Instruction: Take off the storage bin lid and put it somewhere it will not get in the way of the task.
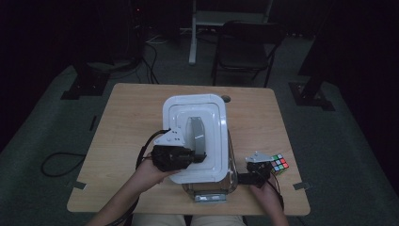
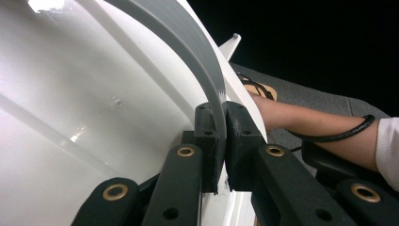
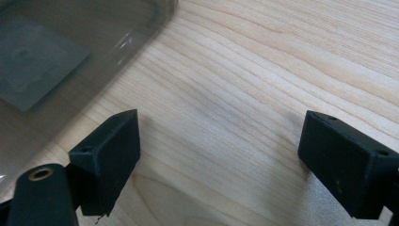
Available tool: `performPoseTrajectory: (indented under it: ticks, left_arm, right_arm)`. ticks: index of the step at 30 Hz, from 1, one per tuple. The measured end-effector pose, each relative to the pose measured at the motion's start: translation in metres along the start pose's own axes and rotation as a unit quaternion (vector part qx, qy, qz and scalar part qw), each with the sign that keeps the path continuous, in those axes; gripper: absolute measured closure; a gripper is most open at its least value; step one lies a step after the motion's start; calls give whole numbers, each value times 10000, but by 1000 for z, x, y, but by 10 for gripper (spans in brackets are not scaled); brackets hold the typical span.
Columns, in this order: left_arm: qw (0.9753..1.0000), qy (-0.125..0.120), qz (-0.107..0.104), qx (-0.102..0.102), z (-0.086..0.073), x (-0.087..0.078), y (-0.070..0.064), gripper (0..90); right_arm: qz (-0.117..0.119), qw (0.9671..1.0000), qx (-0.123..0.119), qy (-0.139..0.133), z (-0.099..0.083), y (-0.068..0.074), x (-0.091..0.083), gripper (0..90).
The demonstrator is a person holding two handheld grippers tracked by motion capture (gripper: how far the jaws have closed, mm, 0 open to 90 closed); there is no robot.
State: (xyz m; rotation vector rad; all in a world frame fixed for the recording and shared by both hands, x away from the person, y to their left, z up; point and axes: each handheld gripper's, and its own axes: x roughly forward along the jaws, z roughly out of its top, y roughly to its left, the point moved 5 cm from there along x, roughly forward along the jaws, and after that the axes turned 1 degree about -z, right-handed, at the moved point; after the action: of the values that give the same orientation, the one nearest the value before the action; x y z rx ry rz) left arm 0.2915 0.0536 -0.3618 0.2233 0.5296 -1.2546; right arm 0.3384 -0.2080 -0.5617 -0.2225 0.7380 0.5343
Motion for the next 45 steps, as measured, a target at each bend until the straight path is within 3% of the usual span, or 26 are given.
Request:
performPoseTrajectory:
  ticks: [21,39,42,45]
  left_arm:
    - [9999,128,45,-86,-13,-29,17,856]
    - [9980,92,420,-460,-56,-84,46,854]
    - [9986,28,377,-360,-65,-91,49,853]
    - [9985,28,351,-429,-76,-95,53,853]
  right_arm:
    - [0,10000,4,-2,0,0,0,132]
    - [0,10000,0,-5,0,0,0,132]
    - [-3,10000,-3,-3,0,0,0,132]
    - [-2,10000,1,-5,0,0,0,132]
